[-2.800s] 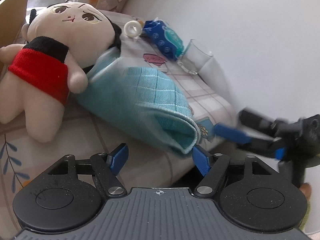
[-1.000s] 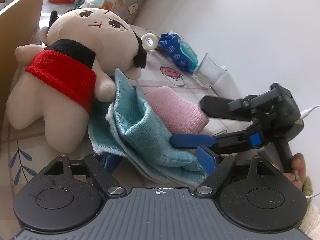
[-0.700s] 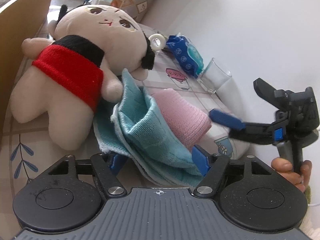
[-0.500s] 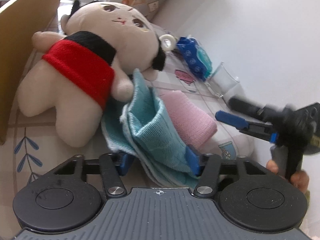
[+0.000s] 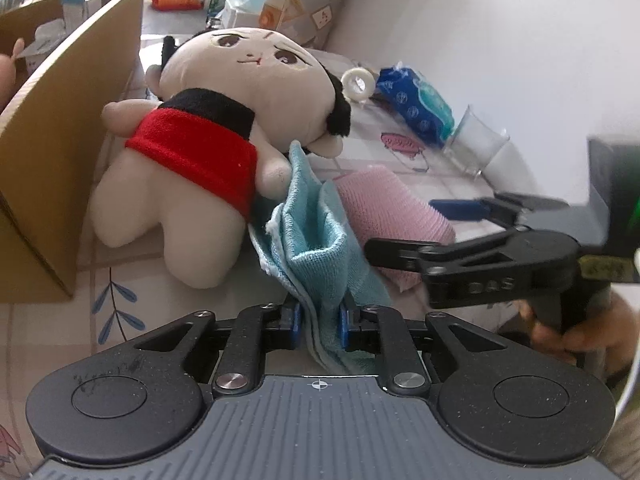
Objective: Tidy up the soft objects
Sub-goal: 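Lift the towel with the left gripper while the right gripper lifts the sponge toward the box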
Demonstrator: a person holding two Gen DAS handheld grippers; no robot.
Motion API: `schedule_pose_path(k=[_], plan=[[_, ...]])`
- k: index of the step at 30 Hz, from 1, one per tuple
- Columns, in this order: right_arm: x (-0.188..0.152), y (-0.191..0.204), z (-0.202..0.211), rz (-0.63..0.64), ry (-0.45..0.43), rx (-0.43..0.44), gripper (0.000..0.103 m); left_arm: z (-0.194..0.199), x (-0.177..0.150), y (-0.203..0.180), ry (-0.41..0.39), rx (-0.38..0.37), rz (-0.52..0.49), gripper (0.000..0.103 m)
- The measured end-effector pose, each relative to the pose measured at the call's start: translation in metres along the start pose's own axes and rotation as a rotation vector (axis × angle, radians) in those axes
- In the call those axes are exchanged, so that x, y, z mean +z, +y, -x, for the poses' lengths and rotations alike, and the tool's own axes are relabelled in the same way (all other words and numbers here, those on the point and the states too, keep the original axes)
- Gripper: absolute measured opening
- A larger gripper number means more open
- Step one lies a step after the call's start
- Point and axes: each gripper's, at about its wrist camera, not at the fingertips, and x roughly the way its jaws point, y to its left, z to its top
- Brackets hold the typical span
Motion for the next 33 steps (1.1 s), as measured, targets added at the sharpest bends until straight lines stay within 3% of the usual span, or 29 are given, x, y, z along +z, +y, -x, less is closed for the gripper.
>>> schedule_pose_path(k=[3, 7, 11, 17, 22, 28, 33], plan=[[0.000, 0.004, -0.012, 0.028, 0.040, -0.005, 0.096, -0.004, 0.000, -0.002, 0.011, 0.016, -0.027, 0.017], [-0.003, 0.002, -0.016, 0.014, 0.071, -0.008, 0.084, -0.010, 0.001, -0.003, 0.016, 0.017, -0.036, 0.018], [-0.010, -0.001, -0.007, -0.022, 0.046, -0.037, 0.082, -0.007, -0.001, 0.001, -0.004, 0.007, -0.020, 0.016], [-0.023, -0.015, 0.023, -0.165, -0.009, -0.061, 0.081, 0.005, -0.006, -0.012, -0.062, 0.021, -0.075, 0.011], [-0.027, -0.018, 0.067, -0.230, -0.089, -0.054, 0.081, 0.036, -0.007, -0.027, -0.127, -0.005, -0.112, 0.011], [-0.011, 0.008, 0.126, -0.199, -0.216, -0.023, 0.081, 0.091, -0.006, -0.036, -0.248, -0.032, -0.144, 0.011], [0.017, 0.041, 0.160, -0.131, -0.326, 0.054, 0.081, 0.152, 0.003, -0.025, -0.392, 0.016, -0.147, 0.011]])
